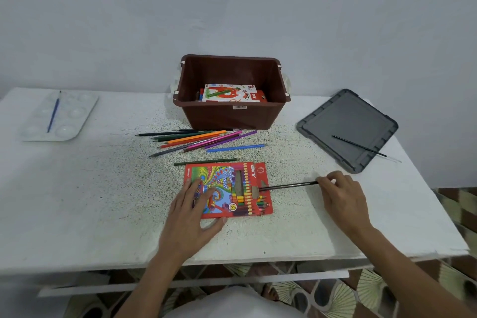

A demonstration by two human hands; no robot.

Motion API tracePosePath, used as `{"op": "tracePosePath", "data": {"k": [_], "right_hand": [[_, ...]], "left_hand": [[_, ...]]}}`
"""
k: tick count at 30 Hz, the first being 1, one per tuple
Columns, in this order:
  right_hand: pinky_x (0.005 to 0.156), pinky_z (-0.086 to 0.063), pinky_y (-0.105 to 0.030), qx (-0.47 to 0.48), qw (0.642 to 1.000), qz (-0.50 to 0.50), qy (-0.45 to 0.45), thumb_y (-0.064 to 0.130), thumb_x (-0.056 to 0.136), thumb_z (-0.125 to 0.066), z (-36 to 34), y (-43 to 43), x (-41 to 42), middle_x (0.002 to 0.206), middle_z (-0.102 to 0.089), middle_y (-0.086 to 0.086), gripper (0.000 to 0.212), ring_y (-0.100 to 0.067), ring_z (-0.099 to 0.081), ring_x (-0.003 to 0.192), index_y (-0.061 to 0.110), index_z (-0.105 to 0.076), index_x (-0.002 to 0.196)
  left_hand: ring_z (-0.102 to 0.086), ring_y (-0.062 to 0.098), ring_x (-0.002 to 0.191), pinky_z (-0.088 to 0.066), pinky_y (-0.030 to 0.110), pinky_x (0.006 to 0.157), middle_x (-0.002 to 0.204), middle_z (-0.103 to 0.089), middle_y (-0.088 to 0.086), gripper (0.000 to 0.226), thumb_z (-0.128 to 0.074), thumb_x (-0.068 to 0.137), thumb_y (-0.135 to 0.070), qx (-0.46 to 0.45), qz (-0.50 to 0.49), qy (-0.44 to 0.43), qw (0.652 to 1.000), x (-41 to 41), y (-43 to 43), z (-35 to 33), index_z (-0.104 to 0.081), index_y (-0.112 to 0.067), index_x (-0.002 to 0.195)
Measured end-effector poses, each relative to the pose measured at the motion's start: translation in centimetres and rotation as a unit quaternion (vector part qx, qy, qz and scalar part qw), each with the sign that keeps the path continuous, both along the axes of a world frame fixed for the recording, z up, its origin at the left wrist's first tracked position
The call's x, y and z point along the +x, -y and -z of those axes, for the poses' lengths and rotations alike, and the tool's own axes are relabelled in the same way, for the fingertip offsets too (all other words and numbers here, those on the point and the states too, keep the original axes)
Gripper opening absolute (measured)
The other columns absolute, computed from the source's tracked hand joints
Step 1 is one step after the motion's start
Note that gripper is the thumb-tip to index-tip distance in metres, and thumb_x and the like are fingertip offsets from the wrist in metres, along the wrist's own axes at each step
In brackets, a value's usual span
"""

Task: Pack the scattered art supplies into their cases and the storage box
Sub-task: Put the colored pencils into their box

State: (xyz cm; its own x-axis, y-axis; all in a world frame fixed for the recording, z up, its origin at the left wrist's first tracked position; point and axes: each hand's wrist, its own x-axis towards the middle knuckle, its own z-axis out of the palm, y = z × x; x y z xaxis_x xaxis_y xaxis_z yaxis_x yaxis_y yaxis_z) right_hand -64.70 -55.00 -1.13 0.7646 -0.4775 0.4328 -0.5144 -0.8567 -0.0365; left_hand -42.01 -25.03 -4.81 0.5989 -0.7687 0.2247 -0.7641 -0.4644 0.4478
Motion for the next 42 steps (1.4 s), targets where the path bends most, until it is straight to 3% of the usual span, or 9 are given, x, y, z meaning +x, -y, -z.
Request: {"op": "tracePosePath", "data": {"k": [11, 22, 28, 32, 36, 42], "right_hand": [[0.056, -0.041, -0.036, -0.013, 1.0, -0.008, -0.022, -0.01, 0.073, -0.076, -0.4, -0.3, -0.7, 0.087, -0.061, -0.013, 0.032, -0.031, -0.052, 0.062, 0.007, -0.073, 0.1], [0.057, -0.036, -0.03, 0.009, 0.996, -0.092, -0.014, -0.009, 0.071, -0.08, 0.3, -2.6, 1.3, 0.088, -0.058, -0.011, 0.037, -0.025, -0.049, 0.063, 0.005, -0.071, 0.104], [0.057, -0.033, -0.027, 0.074, 0.986, -0.149, 0.005, 0.0, 0.076, -0.079, 1.4, -5.7, 4.6, 0.087, -0.056, -0.007, 0.034, -0.021, -0.049, 0.066, 0.009, -0.07, 0.108], [0.058, -0.039, -0.027, 0.15, 0.972, -0.174, 0.051, 0.026, 0.093, -0.058, 1.8, -7.3, 6.3, 0.086, -0.056, -0.005, 0.025, -0.017, -0.05, 0.07, 0.015, -0.072, 0.11], [0.062, -0.042, -0.03, 0.213, 0.963, -0.148, 0.071, 0.007, 0.09, -0.061, 2.5, -8.0, 7.0, 0.092, -0.056, -0.001, 0.025, -0.016, -0.05, 0.079, 0.015, -0.069, 0.112], [0.071, -0.044, -0.025, 0.286, 0.944, -0.123, 0.112, 0.017, 0.096, -0.045, 2.4, -8.6, 7.0, 0.1, -0.06, 0.007, 0.026, -0.01, -0.055, 0.088, 0.018, -0.064, 0.114]], "left_hand": [[-0.012, 0.016, 0.149, -0.026, 0.042, 0.112, 0.158, -0.026, -0.002, 0.066, -0.054, 0.082, -0.069, -0.011, 0.002, -0.006, 1.0, 0.0, -0.1, -0.1, -0.045, -0.034, 0.137], [-0.008, 0.014, 0.15, -0.023, 0.041, 0.112, 0.159, -0.022, -0.004, 0.068, -0.051, 0.082, -0.071, -0.001, -0.001, -0.01, 1.0, 0.1, -0.1, 0.0, -0.044, -0.035, 0.139], [-0.006, 0.015, 0.15, -0.021, 0.041, 0.113, 0.16, -0.02, -0.003, 0.07, -0.048, 0.082, -0.074, 0.008, -0.001, -0.012, 1.0, 0.1, -0.1, 0.0, -0.042, -0.035, 0.14], [-0.005, 0.015, 0.15, -0.021, 0.042, 0.113, 0.16, -0.021, -0.003, 0.07, -0.049, 0.082, -0.073, 0.006, -0.001, -0.013, 1.0, 0.1, -0.1, 0.1, -0.042, -0.035, 0.14], [-0.007, 0.016, 0.15, -0.024, 0.043, 0.113, 0.159, -0.023, -0.002, 0.069, -0.05, 0.083, -0.073, 0.004, -0.001, -0.008, 1.0, 0.1, -0.1, 0.2, -0.042, -0.034, 0.14], [-0.008, 0.017, 0.15, -0.027, 0.046, 0.113, 0.159, -0.023, -0.002, 0.069, -0.051, 0.083, -0.072, 0.001, 0.0, -0.008, 1.0, 0.2, -0.1, 0.2, -0.043, -0.034, 0.139]]}}
